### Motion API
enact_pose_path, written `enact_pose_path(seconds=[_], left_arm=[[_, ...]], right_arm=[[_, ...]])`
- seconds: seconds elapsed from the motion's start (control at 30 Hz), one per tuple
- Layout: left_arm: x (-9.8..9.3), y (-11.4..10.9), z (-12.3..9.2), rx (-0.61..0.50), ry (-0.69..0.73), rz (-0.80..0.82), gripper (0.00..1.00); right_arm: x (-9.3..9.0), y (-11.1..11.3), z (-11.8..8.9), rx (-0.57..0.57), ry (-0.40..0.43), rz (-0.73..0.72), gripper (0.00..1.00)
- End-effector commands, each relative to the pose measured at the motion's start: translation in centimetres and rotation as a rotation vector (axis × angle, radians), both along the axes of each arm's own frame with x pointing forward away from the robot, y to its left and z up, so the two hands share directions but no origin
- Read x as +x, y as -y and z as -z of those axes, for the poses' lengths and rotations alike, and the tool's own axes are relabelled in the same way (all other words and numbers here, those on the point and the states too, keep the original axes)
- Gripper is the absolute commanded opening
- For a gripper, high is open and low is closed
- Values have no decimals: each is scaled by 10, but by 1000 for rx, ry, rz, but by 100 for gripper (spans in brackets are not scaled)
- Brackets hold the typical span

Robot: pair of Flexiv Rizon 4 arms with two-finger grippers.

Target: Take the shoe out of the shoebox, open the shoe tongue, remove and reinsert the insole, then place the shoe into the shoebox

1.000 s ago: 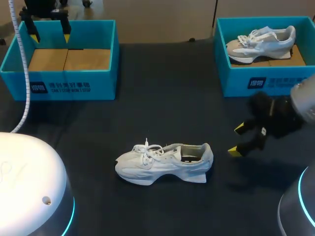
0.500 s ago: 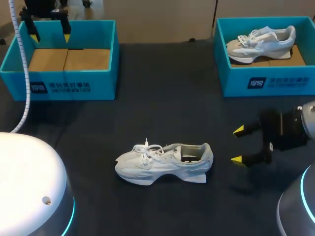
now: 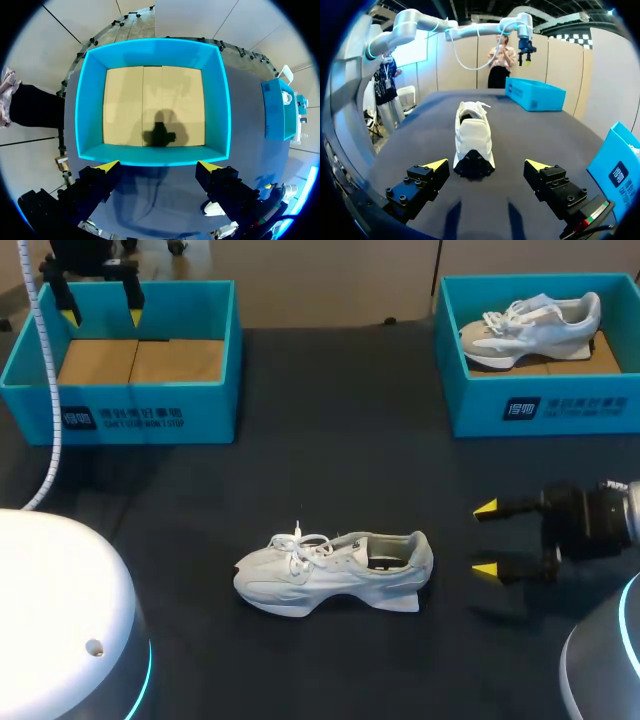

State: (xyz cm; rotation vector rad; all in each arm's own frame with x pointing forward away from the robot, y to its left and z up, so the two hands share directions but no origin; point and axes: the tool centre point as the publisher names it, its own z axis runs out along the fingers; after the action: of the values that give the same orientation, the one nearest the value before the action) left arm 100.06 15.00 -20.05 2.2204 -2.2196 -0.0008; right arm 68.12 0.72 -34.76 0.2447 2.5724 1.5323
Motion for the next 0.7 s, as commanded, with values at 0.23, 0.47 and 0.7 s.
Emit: enact_pose_path(seconds=[0.23,0.47,0.7], left_arm=[[0,0,0,0,0,0,100],[0,0,0,0,0,0,100],[0,0,0,0,0,0,100]], right_arm=[[6,6,23,55,-3,-12,100],[11,10,34,93,1,-31,100],[8,6,42,103,22,-60,100]])
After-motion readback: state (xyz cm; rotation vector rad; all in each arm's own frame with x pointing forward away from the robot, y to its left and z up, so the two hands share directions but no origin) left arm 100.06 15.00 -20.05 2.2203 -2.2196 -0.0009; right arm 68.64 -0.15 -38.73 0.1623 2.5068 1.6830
